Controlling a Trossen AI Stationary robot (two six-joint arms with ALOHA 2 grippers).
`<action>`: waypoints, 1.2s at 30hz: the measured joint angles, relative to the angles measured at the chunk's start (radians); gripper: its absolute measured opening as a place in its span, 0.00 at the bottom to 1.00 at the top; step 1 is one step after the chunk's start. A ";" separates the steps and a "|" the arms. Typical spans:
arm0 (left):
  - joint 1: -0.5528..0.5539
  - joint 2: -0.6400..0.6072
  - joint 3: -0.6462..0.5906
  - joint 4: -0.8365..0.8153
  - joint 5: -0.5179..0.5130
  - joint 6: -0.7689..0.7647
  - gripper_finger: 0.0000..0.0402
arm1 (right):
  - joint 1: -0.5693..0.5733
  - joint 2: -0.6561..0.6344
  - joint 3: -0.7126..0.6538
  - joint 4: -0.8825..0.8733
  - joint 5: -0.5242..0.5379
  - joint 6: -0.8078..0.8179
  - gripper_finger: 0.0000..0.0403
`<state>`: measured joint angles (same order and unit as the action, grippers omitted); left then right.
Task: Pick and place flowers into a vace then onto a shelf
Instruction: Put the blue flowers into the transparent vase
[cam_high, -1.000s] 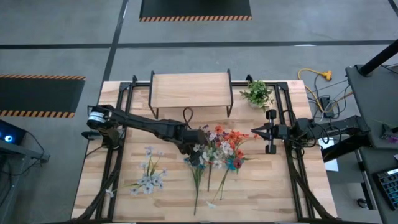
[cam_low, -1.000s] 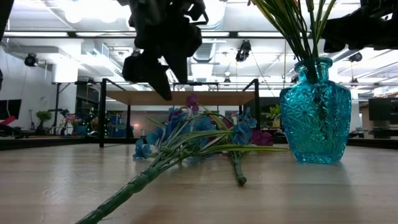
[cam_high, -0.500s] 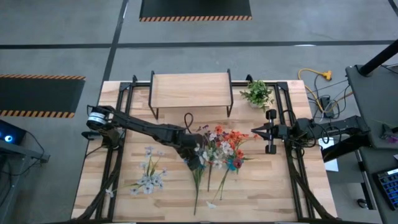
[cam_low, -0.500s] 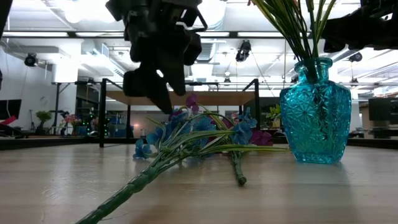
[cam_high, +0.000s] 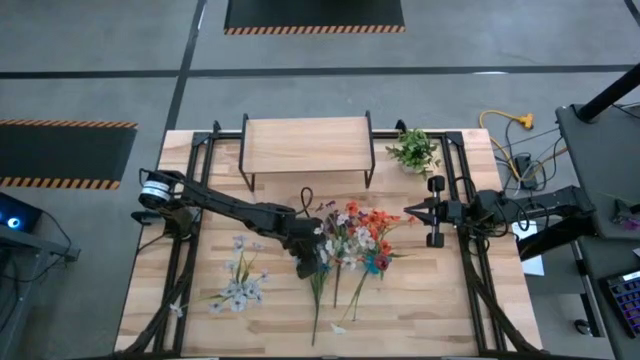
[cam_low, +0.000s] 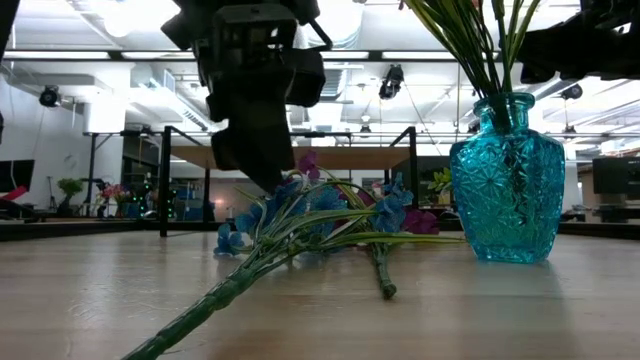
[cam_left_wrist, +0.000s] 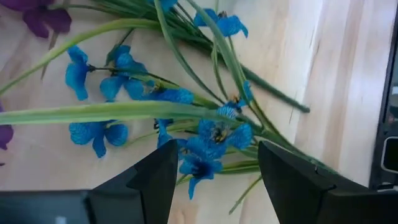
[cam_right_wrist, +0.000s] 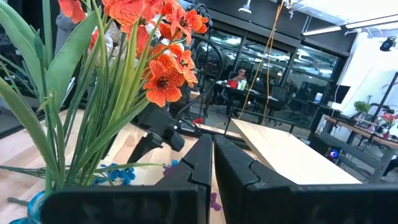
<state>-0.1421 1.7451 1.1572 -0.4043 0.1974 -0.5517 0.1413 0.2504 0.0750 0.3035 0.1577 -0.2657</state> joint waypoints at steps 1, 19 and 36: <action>0.000 0.000 -0.005 0.000 0.000 0.001 0.51 | 0.000 0.000 0.000 0.000 0.000 0.000 0.02; -0.004 0.000 -0.120 0.169 0.012 0.047 0.51 | 0.000 0.000 0.000 0.000 0.000 0.000 0.02; -0.013 0.000 -0.141 0.203 0.012 0.106 0.42 | 0.000 0.000 0.000 0.000 0.000 -0.005 0.02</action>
<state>-0.1547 1.7454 1.0161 -0.2012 0.2092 -0.4453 0.1412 0.2504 0.0750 0.3035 0.1579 -0.2704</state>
